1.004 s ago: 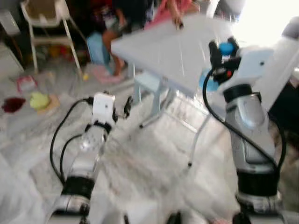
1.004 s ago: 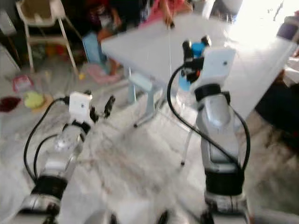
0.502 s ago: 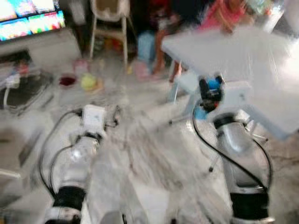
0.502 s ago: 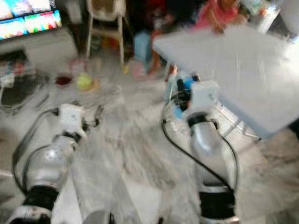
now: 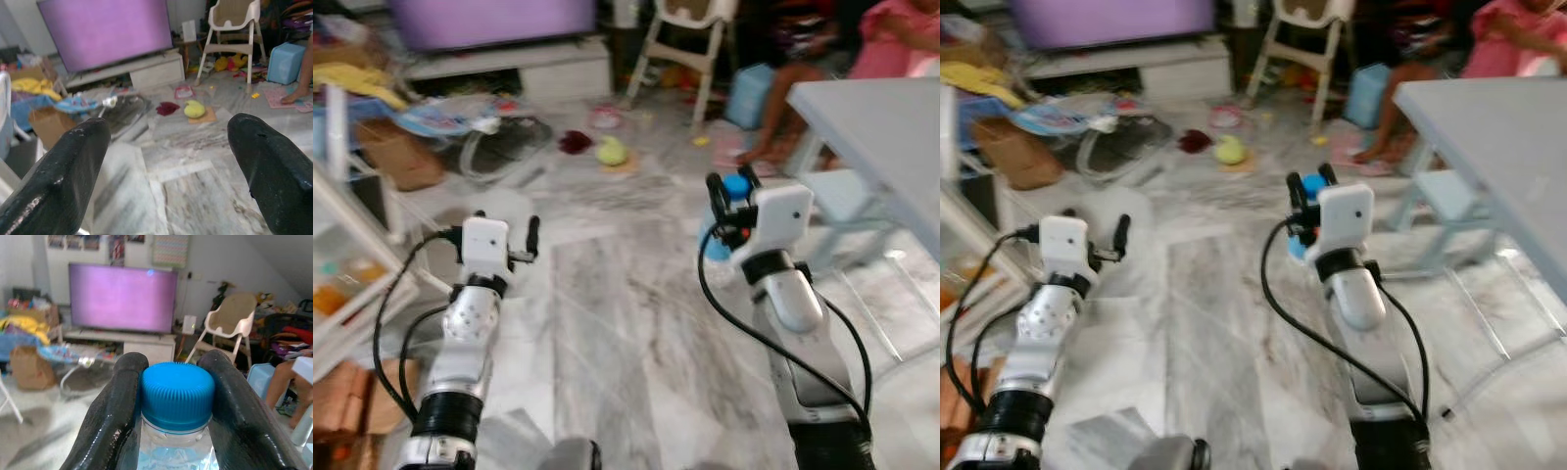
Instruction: Restocking fridge
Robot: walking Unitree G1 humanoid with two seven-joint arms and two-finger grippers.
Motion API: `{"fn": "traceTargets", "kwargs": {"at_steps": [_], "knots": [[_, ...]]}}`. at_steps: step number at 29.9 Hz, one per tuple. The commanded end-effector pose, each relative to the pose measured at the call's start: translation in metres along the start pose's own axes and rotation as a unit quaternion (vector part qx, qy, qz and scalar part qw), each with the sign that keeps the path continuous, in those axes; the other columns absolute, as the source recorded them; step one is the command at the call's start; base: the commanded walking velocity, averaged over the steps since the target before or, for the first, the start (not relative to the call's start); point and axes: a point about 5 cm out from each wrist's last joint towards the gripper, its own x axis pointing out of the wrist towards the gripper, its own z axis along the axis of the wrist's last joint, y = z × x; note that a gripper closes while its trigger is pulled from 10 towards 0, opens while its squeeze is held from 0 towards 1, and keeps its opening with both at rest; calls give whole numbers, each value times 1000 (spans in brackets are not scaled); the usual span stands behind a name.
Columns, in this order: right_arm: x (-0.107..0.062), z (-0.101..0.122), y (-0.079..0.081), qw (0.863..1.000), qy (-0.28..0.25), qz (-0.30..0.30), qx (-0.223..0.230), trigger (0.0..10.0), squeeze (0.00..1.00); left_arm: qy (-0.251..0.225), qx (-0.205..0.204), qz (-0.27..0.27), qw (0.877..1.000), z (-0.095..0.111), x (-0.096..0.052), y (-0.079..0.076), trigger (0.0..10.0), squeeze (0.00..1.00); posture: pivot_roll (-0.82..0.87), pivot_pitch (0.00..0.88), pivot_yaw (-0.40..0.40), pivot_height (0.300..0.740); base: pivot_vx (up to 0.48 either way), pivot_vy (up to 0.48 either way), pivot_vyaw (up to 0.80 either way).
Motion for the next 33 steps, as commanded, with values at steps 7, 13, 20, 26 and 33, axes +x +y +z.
{"fn": "traceTargets", "kwargs": {"at_steps": [7,13,20,26,33], "knots": [[6,9,5,999,-26,23,3,10000,0,2,7,15,1000,-1,-1,3,10000,0,-33,11,7,740,0,308,800],[9,11,5,999,-30,31,2,10000,0,0,12,19,1000,-1,-2,5,10000,0,-31,15,1,740,0,89,800],[9,11,9,999,-29,46,5,10000,0,4,14,30,999,-3,-3,8,10000,0,-32,18,-3,740,0,0,800],[9,11,12,998,-31,60,3,10000,0,6,16,34,999,-3,-3,8,10000,0,-32,21,-5,740,0,347,800],[10,11,13,997,-31,65,4,10000,0,4,19,35,999,-3,-3,9,10000,0,-32,21,-7,740,0,480,800]]}}
